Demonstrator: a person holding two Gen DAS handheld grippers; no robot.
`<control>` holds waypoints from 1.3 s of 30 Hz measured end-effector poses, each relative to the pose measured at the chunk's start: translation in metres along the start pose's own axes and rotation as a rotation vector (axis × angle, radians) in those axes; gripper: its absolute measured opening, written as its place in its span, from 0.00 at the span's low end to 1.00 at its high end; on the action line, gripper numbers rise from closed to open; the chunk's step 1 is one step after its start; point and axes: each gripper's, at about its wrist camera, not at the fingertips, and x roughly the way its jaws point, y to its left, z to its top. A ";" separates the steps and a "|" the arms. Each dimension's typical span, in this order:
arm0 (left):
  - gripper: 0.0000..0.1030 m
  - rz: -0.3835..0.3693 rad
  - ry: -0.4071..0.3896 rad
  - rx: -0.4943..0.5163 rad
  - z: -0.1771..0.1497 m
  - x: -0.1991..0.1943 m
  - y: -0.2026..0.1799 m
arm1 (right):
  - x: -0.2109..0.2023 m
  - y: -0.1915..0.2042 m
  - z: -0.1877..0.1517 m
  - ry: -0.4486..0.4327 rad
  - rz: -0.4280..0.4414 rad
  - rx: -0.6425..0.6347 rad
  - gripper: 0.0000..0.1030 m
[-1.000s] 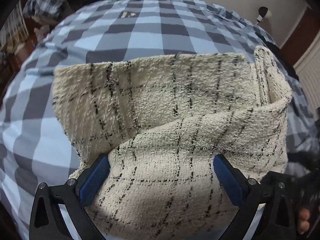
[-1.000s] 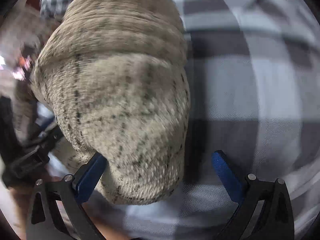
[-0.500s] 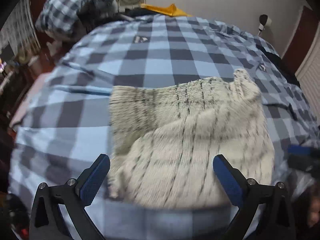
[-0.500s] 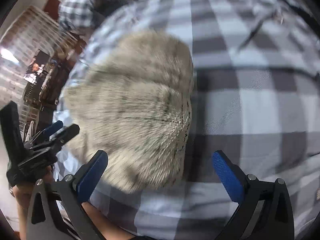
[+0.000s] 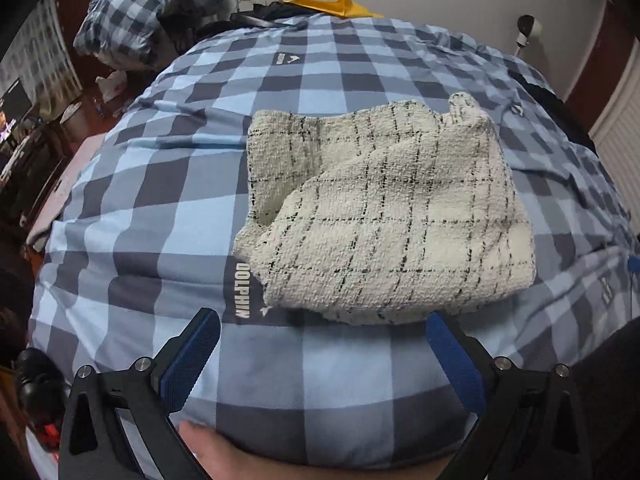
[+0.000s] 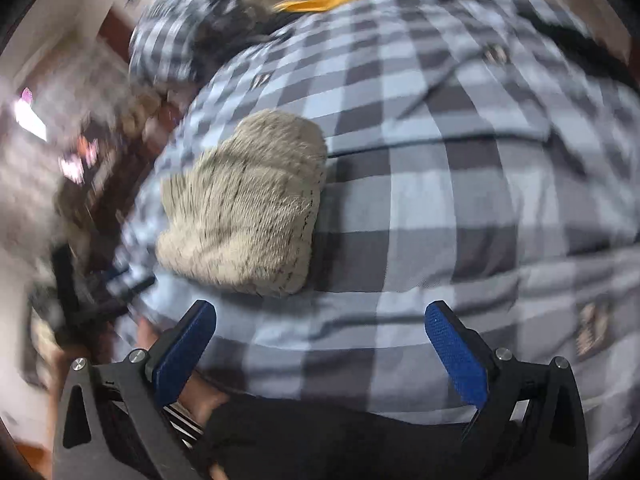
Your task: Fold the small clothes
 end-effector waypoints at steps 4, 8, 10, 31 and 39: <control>1.00 0.000 0.011 -0.004 0.002 0.006 0.001 | 0.001 -0.006 0.006 -0.001 0.016 0.068 0.99; 1.00 0.009 0.019 0.001 0.004 0.011 0.001 | 0.016 0.004 0.013 0.044 0.087 0.040 0.99; 1.00 0.006 0.021 -0.001 0.005 0.012 0.001 | 0.025 0.009 0.015 0.076 0.082 0.028 0.99; 1.00 -0.173 0.147 -0.196 0.038 0.078 0.042 | 0.115 0.037 0.055 0.216 0.084 -0.058 0.99; 1.00 -0.488 0.271 -0.555 0.023 0.146 0.080 | 0.168 0.016 0.055 0.375 0.259 0.087 0.99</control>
